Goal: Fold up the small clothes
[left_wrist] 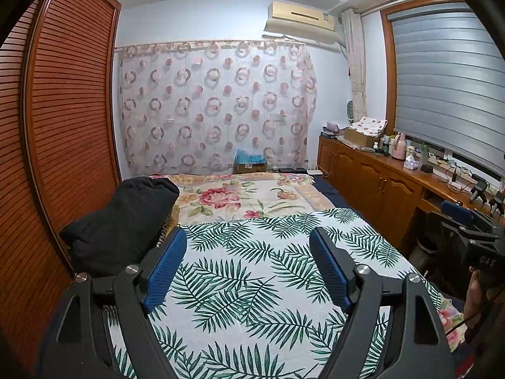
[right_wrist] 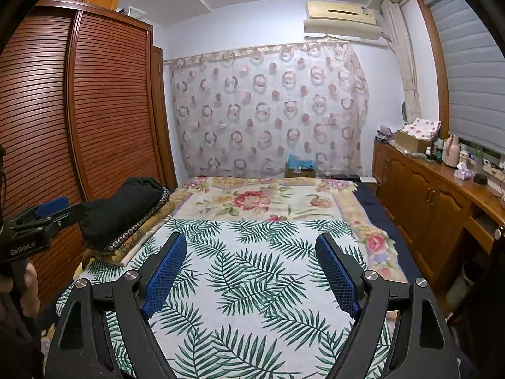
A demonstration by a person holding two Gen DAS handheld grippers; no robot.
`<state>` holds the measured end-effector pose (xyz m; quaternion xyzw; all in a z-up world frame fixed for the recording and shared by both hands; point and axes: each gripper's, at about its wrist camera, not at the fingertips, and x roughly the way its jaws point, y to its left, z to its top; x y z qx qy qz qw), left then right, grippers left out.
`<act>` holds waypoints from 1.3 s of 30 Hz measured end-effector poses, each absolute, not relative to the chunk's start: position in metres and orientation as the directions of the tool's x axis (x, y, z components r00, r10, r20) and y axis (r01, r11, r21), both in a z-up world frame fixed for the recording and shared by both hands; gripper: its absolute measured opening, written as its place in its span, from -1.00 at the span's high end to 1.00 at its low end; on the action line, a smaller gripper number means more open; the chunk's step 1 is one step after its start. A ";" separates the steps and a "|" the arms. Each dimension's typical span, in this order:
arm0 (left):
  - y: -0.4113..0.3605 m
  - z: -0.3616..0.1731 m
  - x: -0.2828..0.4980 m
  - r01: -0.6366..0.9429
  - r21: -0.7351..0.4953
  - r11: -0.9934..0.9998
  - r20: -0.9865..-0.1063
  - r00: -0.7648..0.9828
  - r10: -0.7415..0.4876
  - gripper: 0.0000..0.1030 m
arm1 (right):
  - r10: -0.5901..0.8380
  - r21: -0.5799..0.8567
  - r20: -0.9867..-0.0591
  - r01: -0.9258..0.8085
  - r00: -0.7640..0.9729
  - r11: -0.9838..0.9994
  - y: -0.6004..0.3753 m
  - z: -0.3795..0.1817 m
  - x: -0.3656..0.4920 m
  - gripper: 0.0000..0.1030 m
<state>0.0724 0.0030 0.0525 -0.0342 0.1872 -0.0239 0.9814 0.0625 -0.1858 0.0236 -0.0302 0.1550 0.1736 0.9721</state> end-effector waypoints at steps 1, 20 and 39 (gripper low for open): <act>0.004 0.052 0.072 0.034 -0.075 0.997 -0.366 0.929 -0.059 -0.56 | 0.328 -0.006 -0.311 -0.347 0.892 0.938 -0.186 0.024 0.062 -0.65; 0.003 0.051 0.072 0.036 -0.074 0.997 -0.364 0.929 -0.061 -0.56 | 0.330 -0.012 -0.309 -0.350 0.892 0.937 -0.188 0.023 0.064 -0.65; 0.004 0.050 0.073 0.036 -0.072 0.997 -0.363 0.930 -0.060 -0.56 | 0.335 -0.012 -0.308 -0.356 0.891 0.935 -0.192 0.021 0.063 -0.65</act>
